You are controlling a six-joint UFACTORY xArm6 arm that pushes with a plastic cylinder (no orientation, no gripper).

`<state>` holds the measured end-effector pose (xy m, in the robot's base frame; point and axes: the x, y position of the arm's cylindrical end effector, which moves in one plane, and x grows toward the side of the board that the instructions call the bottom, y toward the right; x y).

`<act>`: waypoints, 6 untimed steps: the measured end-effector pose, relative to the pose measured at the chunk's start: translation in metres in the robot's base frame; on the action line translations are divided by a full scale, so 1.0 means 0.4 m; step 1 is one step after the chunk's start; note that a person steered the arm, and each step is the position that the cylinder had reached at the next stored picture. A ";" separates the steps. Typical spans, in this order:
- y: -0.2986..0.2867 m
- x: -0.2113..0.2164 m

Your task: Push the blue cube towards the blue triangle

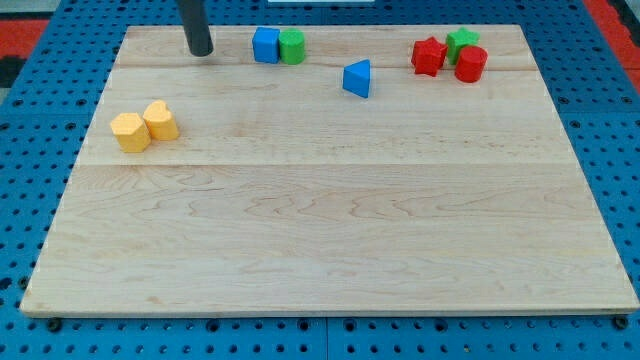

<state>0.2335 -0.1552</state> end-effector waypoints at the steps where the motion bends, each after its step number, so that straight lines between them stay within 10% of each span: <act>1: 0.061 -0.026; 4: 0.249 0.214; 6: 0.256 0.193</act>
<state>0.3108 -0.0527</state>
